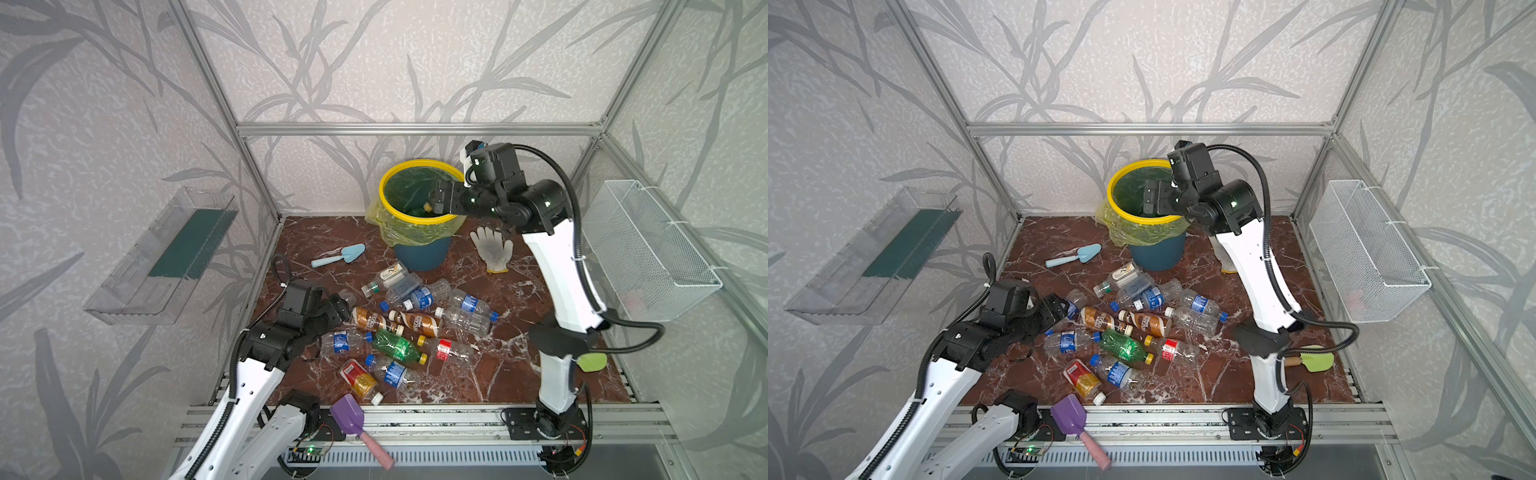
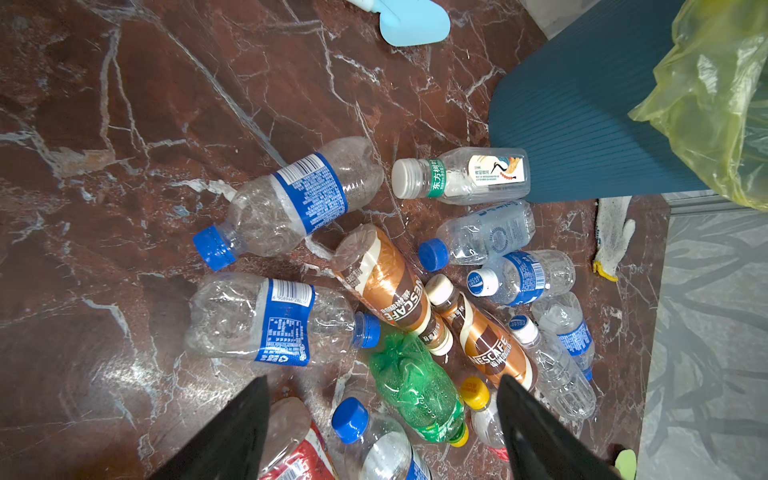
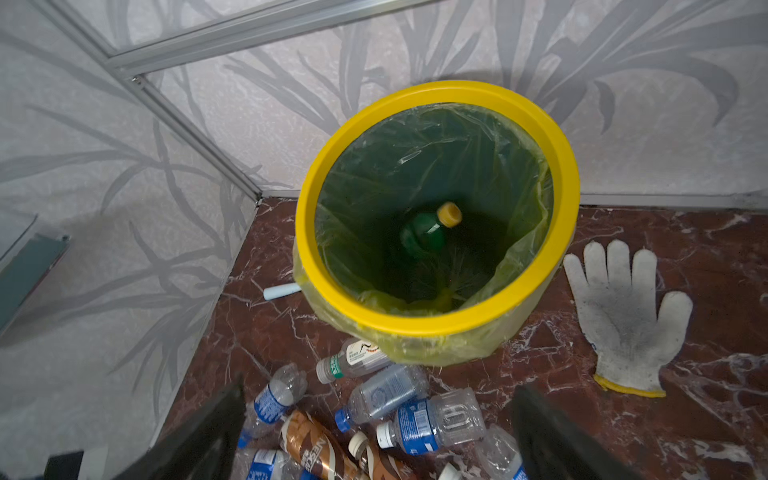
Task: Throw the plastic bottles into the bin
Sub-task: 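Carry the Sprite bottle with the right gripper over the bin and release, then return the right gripper to the pile while the left gripper lowers onto a red-label bottle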
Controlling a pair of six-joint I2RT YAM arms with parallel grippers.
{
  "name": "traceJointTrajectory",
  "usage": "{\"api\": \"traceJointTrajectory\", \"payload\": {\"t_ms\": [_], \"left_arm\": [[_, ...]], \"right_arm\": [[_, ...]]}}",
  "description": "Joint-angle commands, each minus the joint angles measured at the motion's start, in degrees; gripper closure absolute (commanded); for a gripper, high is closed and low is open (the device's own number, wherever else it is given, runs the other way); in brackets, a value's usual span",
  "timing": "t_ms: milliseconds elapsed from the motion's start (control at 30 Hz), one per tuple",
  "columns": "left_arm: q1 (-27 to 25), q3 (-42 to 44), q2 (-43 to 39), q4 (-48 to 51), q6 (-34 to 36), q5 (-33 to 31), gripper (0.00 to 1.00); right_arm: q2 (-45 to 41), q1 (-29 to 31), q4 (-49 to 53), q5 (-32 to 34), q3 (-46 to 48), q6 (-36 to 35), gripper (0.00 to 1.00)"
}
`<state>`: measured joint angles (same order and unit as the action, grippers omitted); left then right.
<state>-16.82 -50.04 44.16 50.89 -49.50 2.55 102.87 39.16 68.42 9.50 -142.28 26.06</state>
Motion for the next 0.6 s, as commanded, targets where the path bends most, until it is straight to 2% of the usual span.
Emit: {"api": "traceJointTrajectory", "payload": {"t_ms": [0,33,67,133,233,433,567], "left_arm": [[0.0,2.7,-0.7,1.7,0.2,-1.9,0.14],[0.0,3.4,-1.0,1.4,-0.1,-1.8,0.15],[0.0,4.0,-1.3,1.2,-0.3,-1.5,0.14],[0.1,4.6,-1.7,1.5,-0.4,-1.4,0.15],[0.2,5.0,-1.7,2.2,0.0,-1.9,0.15],[0.2,6.8,-1.0,2.6,-0.4,-2.8,0.15],[0.2,7.9,0.3,2.7,-1.0,-3.2,0.15]], "right_arm": [[-25.1,2.1,-20.5,3.8,37.0,-3.1,0.05],[-32.1,1.5,-27.2,3.2,49.1,-0.4,0.08],[-36.0,0.3,-27.1,1.9,55.3,1.7,0.1],[-39.3,0.0,-24.0,1.6,62.9,4.4,0.1],[-45.6,0.0,-27.5,-2.3,77.4,9.2,0.12],[-50.8,0.4,-30.6,-7.9,93.7,15.7,0.14],[-50.4,2.4,-32.8,-9.0,98.3,17.7,0.14]]}}
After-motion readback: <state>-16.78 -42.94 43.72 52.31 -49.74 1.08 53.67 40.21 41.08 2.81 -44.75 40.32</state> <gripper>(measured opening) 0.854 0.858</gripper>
